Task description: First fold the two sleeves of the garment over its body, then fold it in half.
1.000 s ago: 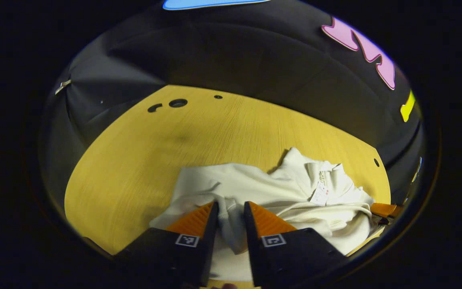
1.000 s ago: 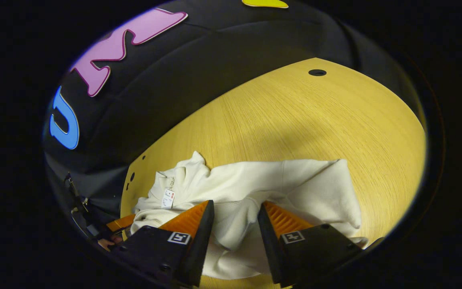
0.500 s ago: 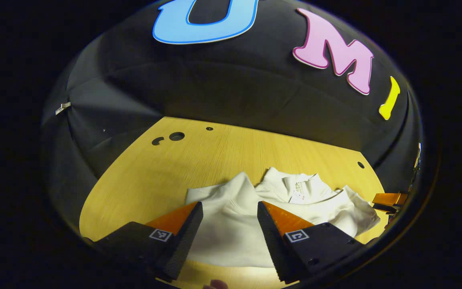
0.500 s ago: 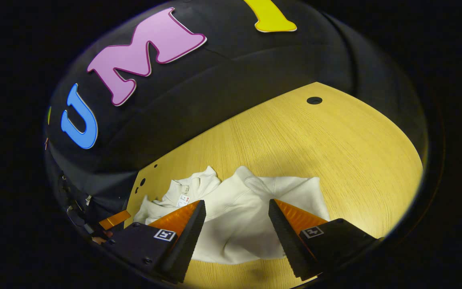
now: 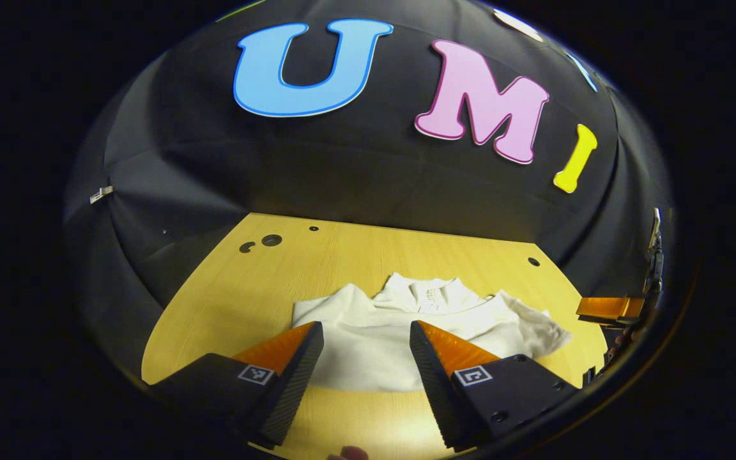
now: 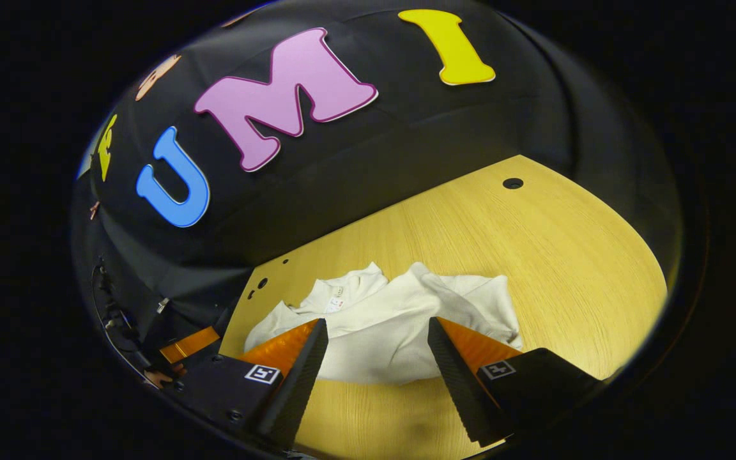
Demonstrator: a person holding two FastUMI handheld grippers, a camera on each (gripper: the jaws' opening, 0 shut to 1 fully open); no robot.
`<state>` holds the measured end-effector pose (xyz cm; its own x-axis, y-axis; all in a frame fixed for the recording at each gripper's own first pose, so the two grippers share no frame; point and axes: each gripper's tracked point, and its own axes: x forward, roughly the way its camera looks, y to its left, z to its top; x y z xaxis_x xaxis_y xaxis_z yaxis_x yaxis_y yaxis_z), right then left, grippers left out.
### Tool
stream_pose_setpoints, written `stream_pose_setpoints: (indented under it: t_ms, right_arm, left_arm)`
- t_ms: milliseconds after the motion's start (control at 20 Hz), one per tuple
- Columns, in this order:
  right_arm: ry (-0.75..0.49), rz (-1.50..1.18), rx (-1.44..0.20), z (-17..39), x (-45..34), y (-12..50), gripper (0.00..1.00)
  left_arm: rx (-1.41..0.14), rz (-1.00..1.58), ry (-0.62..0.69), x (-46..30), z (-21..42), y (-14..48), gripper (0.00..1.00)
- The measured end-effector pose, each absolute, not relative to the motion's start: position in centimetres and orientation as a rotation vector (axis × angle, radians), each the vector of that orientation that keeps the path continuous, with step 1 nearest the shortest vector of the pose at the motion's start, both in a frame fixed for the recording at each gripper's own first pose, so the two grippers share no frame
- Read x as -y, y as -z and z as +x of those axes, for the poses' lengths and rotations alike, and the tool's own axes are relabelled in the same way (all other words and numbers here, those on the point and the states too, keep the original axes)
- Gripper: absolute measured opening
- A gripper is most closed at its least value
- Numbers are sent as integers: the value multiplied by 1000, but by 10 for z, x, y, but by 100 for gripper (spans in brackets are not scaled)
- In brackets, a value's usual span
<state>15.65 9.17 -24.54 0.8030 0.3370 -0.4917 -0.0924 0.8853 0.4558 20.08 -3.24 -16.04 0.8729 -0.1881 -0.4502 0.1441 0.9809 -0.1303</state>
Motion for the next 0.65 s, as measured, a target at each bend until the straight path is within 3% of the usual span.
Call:
stream_pose_setpoints:
  t_ms: [650]
  right_arm:
    - [-269,411,-598,101,-110,239,97]
  left_arm:
    - [-531,-134,194,28,135,169,87]
